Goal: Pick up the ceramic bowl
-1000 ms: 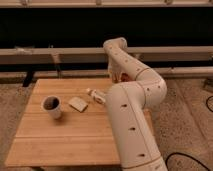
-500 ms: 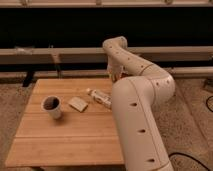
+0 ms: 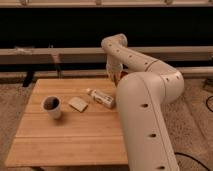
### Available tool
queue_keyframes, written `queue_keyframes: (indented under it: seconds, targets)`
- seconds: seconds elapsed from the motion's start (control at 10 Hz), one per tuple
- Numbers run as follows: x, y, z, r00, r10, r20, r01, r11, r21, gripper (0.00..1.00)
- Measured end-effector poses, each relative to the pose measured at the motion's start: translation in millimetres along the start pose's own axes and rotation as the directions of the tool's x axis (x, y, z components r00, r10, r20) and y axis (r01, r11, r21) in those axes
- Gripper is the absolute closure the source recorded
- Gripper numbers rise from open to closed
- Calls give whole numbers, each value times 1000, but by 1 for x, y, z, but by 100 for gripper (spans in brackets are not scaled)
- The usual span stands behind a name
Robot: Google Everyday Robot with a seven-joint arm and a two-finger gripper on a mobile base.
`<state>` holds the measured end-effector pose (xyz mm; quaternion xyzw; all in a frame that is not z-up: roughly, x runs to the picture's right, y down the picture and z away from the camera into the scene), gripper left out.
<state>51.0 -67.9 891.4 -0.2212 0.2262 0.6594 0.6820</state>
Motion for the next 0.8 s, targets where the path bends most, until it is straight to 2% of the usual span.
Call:
queue_keyframes:
  seconds: [0.5, 0.8]
  targets:
    - [9, 19, -34, 997, -69, 46, 71, 997, -39, 95]
    - [8, 22, -38, 996, -72, 51, 75, 996, -44, 95]
